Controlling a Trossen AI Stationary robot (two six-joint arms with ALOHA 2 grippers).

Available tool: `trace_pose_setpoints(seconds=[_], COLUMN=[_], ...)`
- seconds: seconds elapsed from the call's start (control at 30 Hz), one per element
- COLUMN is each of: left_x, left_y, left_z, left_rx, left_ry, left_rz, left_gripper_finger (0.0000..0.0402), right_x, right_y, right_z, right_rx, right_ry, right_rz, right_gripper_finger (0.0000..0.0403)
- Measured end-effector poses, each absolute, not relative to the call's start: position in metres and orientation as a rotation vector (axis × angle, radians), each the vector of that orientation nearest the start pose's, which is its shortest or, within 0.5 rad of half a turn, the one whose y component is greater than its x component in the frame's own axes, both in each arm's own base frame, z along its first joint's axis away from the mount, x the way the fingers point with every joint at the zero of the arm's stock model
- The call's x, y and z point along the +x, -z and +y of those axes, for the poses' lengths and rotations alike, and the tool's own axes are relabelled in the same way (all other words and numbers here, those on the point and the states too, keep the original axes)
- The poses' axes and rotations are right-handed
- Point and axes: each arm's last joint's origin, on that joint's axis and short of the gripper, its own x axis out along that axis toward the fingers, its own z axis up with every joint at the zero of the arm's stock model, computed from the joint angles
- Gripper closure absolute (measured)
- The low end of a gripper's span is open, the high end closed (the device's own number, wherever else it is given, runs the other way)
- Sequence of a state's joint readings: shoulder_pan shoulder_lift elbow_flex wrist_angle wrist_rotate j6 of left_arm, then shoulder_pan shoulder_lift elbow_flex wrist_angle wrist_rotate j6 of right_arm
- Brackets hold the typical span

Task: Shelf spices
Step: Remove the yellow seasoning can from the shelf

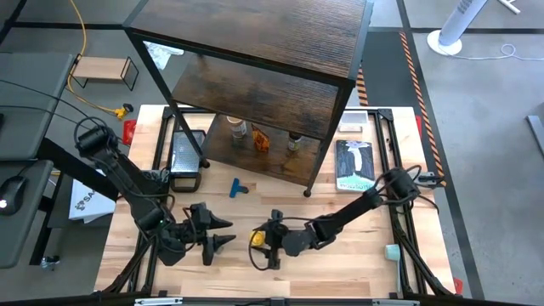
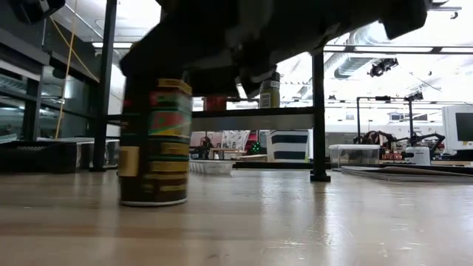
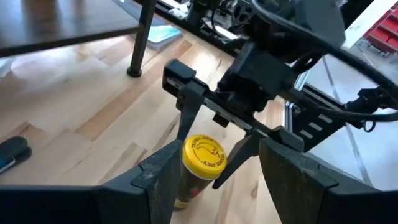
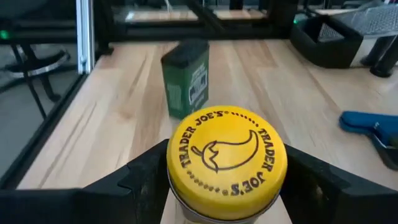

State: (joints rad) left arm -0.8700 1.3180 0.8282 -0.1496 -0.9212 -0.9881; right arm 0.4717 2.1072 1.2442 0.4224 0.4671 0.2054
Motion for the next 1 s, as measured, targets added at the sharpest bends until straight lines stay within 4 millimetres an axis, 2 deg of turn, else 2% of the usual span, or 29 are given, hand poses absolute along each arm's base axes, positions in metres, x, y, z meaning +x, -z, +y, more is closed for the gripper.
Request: trace_pose_setpoints(seconds=[0.23,0.37,0.5,0.7,1.0], left_x=[0.19,0.192,0.192,0.193,0.193], left_y=[-0.251,-0.251,-0.25,-0.25,-0.25], left_z=[-0.184,-0.182,-0.182,-0.181,-0.181], left_rx=[-0.417,-0.416,-0.418,-0.414,-0.413], left_ry=[-0.23,-0.224,-0.207,-0.212,-0.209], left_rz=[0.325,0.336,0.353,0.357,0.361], left_gripper_finger=[0.0192,0.0192,0.0192,0.0192,0.0192], right_x=[0.402,0.405,0.406,0.409,0.41], right_y=[-0.153,-0.154,-0.154,-0.162,-0.165], right_z=[0.188,0.183,0.181,0.183,0.184], right_rx=[0.025,0.109,0.12,0.157,0.164], right_ry=[0.033,0.033,-0.024,-0.045,-0.049], right_rz=[0.371,0.362,0.378,0.293,0.264], right_gripper_finger=[0.0149,0.0149,0.0148,0.0148,0.0148])
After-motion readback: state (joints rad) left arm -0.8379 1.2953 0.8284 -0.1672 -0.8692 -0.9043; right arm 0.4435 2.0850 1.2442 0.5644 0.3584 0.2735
